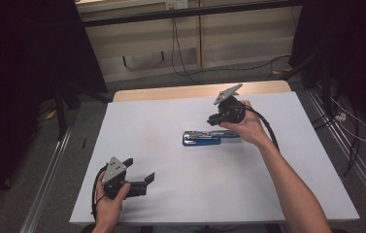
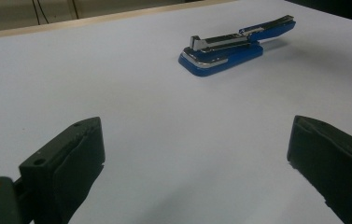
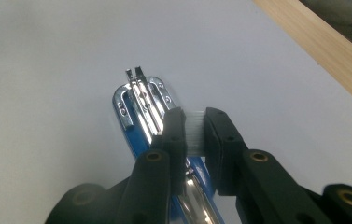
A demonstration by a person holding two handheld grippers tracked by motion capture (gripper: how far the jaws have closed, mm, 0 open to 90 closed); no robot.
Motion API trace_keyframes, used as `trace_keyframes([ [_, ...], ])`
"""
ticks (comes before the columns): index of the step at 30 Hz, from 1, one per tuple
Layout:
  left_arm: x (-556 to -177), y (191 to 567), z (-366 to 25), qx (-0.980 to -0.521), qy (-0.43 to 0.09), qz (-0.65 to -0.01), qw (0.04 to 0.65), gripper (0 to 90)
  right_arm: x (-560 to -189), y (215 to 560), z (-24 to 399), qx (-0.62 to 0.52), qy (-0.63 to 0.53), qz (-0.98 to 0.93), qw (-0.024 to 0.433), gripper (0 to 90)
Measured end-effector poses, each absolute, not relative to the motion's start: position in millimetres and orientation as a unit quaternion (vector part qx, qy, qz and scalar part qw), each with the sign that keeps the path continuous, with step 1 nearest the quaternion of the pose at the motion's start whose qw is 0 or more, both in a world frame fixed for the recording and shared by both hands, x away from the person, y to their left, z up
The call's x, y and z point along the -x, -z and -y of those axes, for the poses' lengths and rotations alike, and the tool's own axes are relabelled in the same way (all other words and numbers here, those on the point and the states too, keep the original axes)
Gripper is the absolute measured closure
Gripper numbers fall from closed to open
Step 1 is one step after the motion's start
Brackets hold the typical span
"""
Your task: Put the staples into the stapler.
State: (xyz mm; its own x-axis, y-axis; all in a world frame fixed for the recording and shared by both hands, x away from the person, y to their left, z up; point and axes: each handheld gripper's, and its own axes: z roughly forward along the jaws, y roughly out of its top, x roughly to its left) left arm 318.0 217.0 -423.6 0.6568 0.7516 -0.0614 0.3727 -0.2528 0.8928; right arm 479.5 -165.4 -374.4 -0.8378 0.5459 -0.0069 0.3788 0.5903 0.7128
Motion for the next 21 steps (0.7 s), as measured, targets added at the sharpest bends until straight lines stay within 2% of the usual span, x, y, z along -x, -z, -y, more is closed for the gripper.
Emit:
trace_keyframes([
  [21, -318, 424, -216, -0.771, -0.187, -0.362, 0.49, 4.2, -489, 373, 146, -0.249, -0.37, -0.89, 0.098, 79.5],
])
